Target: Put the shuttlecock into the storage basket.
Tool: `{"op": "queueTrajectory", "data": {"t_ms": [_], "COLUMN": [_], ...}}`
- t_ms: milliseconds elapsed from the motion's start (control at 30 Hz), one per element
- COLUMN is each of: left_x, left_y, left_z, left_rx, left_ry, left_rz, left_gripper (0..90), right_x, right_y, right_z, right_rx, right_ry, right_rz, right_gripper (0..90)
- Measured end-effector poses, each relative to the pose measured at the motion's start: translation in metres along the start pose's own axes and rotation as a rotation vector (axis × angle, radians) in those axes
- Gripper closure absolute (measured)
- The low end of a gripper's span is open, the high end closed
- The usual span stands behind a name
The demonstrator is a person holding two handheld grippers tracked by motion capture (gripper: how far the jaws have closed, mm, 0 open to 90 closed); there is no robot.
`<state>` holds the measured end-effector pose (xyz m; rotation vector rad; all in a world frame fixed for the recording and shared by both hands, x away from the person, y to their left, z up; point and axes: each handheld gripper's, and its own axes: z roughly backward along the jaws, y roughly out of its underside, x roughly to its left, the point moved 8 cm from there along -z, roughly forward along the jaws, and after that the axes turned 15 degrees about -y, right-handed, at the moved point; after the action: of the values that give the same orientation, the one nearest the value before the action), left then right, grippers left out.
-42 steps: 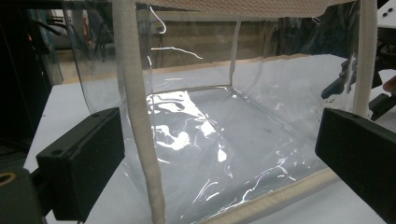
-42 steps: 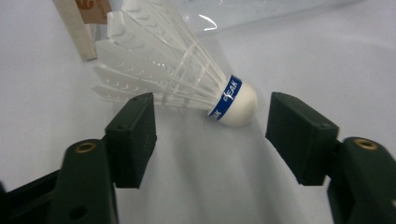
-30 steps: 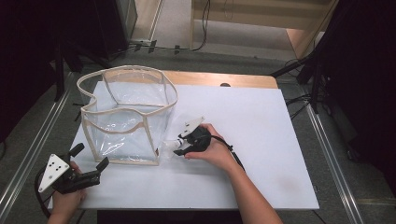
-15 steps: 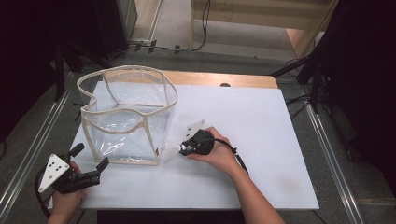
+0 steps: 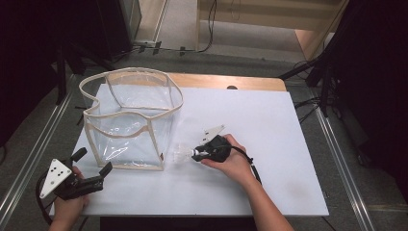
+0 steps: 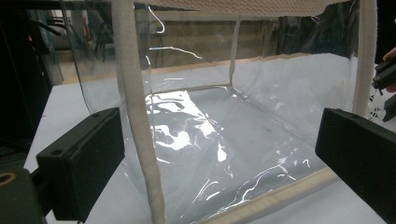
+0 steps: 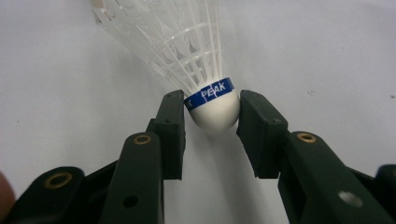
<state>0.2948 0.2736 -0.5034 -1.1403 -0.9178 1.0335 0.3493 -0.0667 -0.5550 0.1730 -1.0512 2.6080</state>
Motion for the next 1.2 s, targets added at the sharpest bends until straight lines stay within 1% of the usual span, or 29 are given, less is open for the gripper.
{"op": "queueTrajectory", "data": {"t_ms": [67,133,233,333,367,433,467,533,567,600,633,800,867,900,933,1067,1100,1133,1200], "left_x": [0.000,0.000,0.000,0.000,0.000,0.000,0.000,0.000,0.000,0.000,0.000,0.000,0.000,0.000,0.000,0.000,-0.001,-0.001,-0.001], "left_y": [0.000,0.000,0.000,0.000,0.000,0.000,0.000,0.000,0.000,0.000,0.000,0.000,0.000,0.000,0.000,0.000,0.000,0.000,0.000], "left_z": [0.000,0.000,0.000,0.000,0.000,0.000,0.000,0.000,0.000,0.000,0.000,0.000,0.000,0.000,0.000,0.000,0.000,0.000,0.000], "left_rx": [0.000,0.000,0.000,0.000,0.000,-0.001,-0.001,-0.001,-0.001,-0.001,-0.001,0.000,0.000,0.000,0.000,-0.001,-0.001,-0.001,-0.001], "left_ry": [0.000,0.000,0.000,0.000,0.000,0.000,0.000,0.001,0.000,0.000,0.000,-0.001,-0.001,-0.001,-0.001,-0.001,0.000,0.000,0.000], "left_rz": [-0.001,-0.001,-0.001,-0.001,-0.001,-0.001,-0.001,-0.001,-0.001,-0.001,-0.001,-0.002,-0.002,-0.002,-0.002,-0.002,-0.003,-0.002,-0.003], "left_gripper": [2.1,2.1,2.2,2.1,2.1,2.1,2.1,2.1,2.1,2.1,2.1,2.1,2.1,2.1,2.1,2.1,2.2,2.2,2.1], "right_x": [0.001,0.001,0.002,0.003,0.003,0.003,0.003,0.003,0.003,0.004,0.003,0.003,0.003,0.003,0.003,0.003,0.002,0.003,0.002], "right_y": [0.001,0.000,-0.001,-0.003,-0.003,-0.003,-0.004,-0.005,-0.005,-0.005,-0.006,-0.006,-0.007,-0.008,-0.008,-0.009,-0.009,-0.009,-0.010], "right_z": [0.004,0.008,0.012,0.017,0.019,0.022,0.023,0.026,0.027,0.029,0.030,0.037,0.039,0.041,0.042,0.047,0.048,0.049,0.050], "right_rx": [-0.005,-0.015,-0.028,-0.042,-0.043,-0.050,-0.058,-0.063,-0.067,-0.070,-0.073,-0.088,-0.097,-0.102,-0.106,-0.109,-0.113,-0.115,-0.117], "right_ry": [0.005,0.015,0.013,0.023,0.025,0.030,0.033,0.039,0.037,0.041,0.045,0.047,0.051,0.050,0.051,0.058,0.063,0.064,0.064], "right_rz": [-0.010,-0.008,-0.016,-0.021,-0.031,-0.035,-0.029,-0.038,-0.033,-0.044,-0.039,-0.050,-0.046,-0.057,-0.056,-0.065,-0.060,-0.070,-0.066], "right_gripper": [60.2,60.2,60.2,60.2,60.2,60.2,60.2,60.2,60.2,60.2,60.2,60.2,60.2,60.2,60.2,60.2,60.2,60.2,60.2]}}
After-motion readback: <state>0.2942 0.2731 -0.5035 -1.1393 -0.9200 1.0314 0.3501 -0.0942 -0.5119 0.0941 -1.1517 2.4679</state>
